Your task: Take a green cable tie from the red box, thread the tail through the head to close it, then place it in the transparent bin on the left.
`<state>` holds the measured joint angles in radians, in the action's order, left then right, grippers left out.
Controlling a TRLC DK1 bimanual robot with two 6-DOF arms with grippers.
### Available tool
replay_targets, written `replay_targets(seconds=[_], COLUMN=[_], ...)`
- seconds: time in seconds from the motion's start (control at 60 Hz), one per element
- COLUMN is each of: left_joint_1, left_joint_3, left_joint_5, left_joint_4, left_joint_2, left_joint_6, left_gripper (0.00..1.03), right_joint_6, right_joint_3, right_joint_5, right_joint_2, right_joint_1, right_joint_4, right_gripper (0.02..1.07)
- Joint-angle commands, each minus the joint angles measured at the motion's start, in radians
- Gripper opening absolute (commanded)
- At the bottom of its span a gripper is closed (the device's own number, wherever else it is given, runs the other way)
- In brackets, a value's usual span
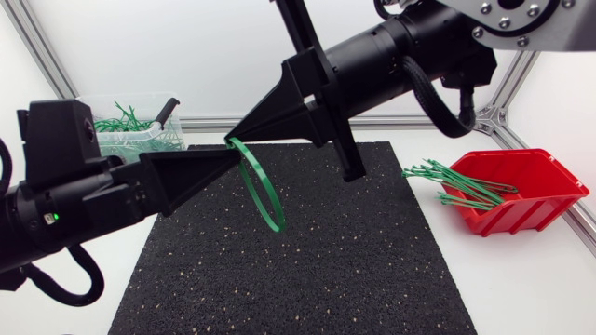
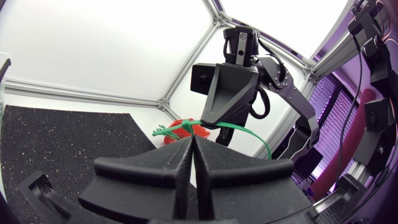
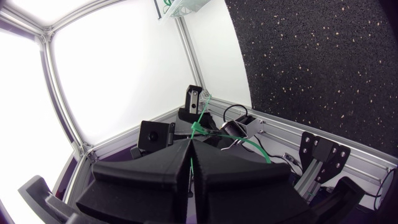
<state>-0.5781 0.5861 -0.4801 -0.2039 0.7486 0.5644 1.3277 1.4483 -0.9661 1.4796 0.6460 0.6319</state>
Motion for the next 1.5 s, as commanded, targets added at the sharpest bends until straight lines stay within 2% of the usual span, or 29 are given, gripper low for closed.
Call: replay_targets(seconds=[0.0,0.383,0.417,0.483,0.6,0.683,0.917,1.067,1.217,1.333,1.483], left_joint_1=[-0.011,-0.011,-0.009,-0.006,0.003,0.006,0.058,0.089,0.142,0.199,0.300], left_joint_3=[-0.003,-0.005,-0.005,-0.006,0.003,0.012,0.080,0.159,0.248,0.316,0.405], left_joint_5=[-0.029,-0.025,-0.025,-0.020,-0.017,-0.017,-0.048,-0.043,-0.006,0.015,0.080], left_joint_4=[-0.026,-0.023,-0.019,-0.015,0.004,0.034,0.166,0.297,0.446,0.554,0.673], left_joint_2=[-0.028,-0.037,-0.034,-0.032,-0.034,-0.031,-0.017,0.014,0.060,0.087,0.143], left_joint_6=[-0.020,-0.026,-0.028,-0.032,-0.040,-0.047,-0.081,-0.143,-0.232,-0.297,-0.423], left_gripper=[0.04,0.04,0.04,0.04,0.04,0.04,0.03,0.03,0.03,0.03,0.03], right_joint_6=[0.004,-0.036,-0.041,-0.053,-0.081,-0.105,-0.249,-0.358,-0.519,-0.594,-0.665], right_joint_3=[0.018,0.014,0.017,0.020,0.018,0.027,0.043,0.050,0.063,0.066,0.044], right_joint_5=[0.021,0.027,0.027,0.021,0.020,0.013,0.012,0.043,0.098,0.161,0.299], right_joint_2=[0.047,0.065,0.050,0.028,-0.013,-0.035,-0.076,-0.084,-0.062,-0.051,-0.056], right_joint_1=[0.004,-0.002,-0.002,-0.003,-0.016,-0.023,-0.032,-0.098,-0.174,-0.221,-0.240], right_joint_4=[0.003,0.045,0.054,0.069,0.095,0.143,0.307,0.420,0.543,0.591,0.618], right_gripper=[0.08,0.08,0.15,0.22,0.31,0.46,0.91,1.00,1.02,1.02,1.02])
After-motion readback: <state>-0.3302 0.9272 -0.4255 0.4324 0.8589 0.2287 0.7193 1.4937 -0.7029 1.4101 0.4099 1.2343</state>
